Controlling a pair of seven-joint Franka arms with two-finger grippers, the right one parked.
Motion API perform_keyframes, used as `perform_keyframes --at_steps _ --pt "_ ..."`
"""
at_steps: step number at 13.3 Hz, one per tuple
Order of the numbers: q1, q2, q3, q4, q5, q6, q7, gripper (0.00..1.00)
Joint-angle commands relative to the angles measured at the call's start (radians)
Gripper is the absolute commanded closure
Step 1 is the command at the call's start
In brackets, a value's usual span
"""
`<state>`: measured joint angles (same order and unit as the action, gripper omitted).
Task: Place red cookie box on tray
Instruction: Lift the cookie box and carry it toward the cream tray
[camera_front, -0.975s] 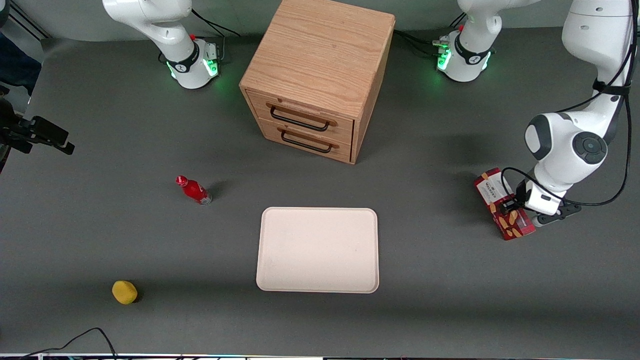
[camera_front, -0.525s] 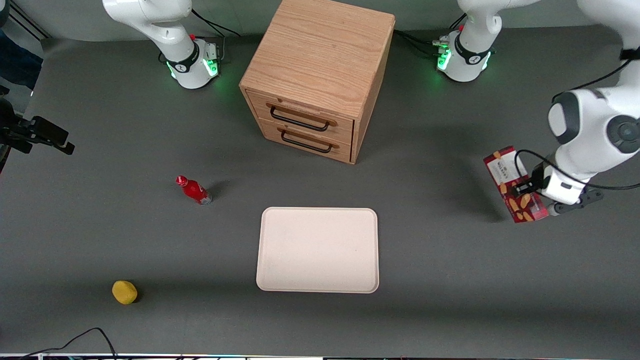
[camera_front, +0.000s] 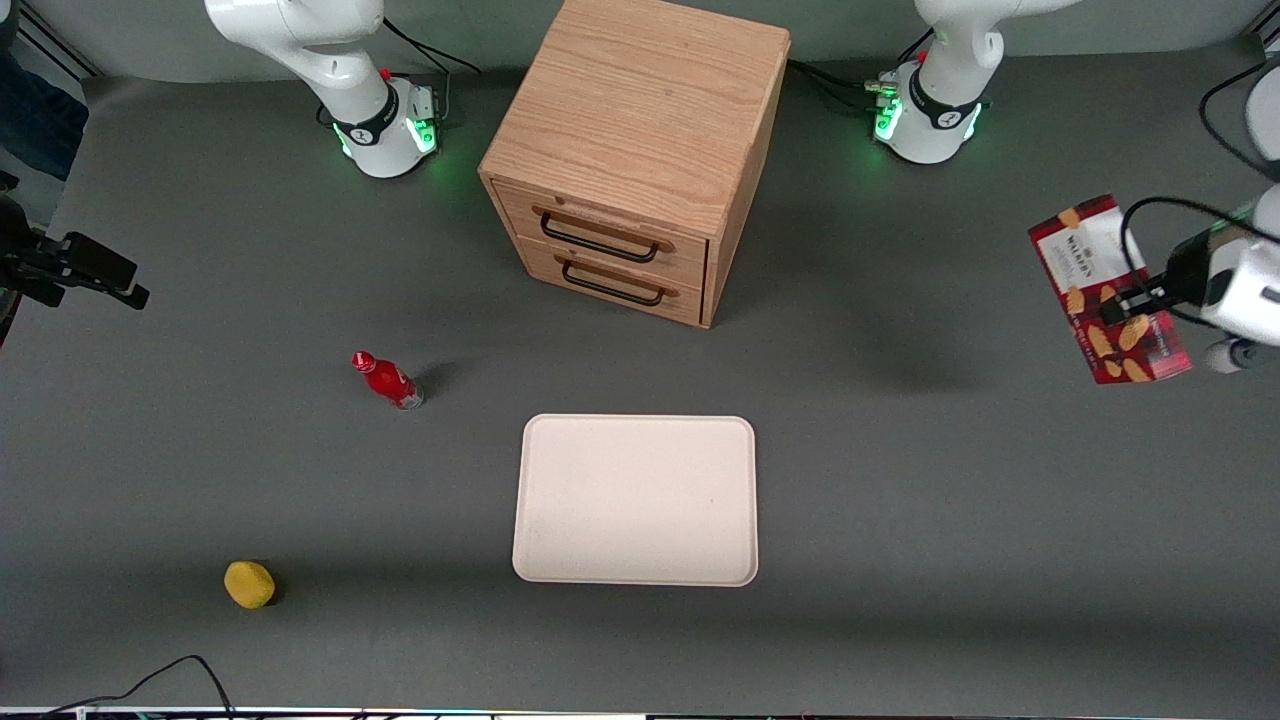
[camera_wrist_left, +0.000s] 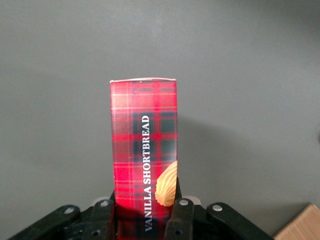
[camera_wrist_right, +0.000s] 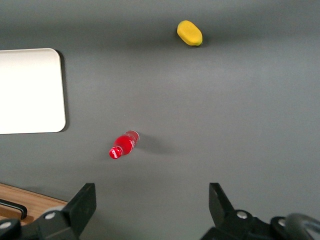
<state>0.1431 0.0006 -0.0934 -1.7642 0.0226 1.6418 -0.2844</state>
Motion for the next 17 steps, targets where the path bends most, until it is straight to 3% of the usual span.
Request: perform_keyframes --at_steps 1,6,10,14,17 --pt "-0.011 0.021 -0.015 0.139 -0.004 -0.121 0.011 1.0" --pt "-0.026 0.032 -0.063 0.224 -0.007 -0.154 -0.035 1.0" --pt "-0.071 0.074 -0.129 0.302 -0.007 -0.166 -0.246 1.0" --pt "-0.097 0.205 -0.248 0.408 -0.007 -0.149 -0.529 1.0" --pt "-0.172 0.31 -0.259 0.5 -0.001 -0.123 -0.656 1.0"
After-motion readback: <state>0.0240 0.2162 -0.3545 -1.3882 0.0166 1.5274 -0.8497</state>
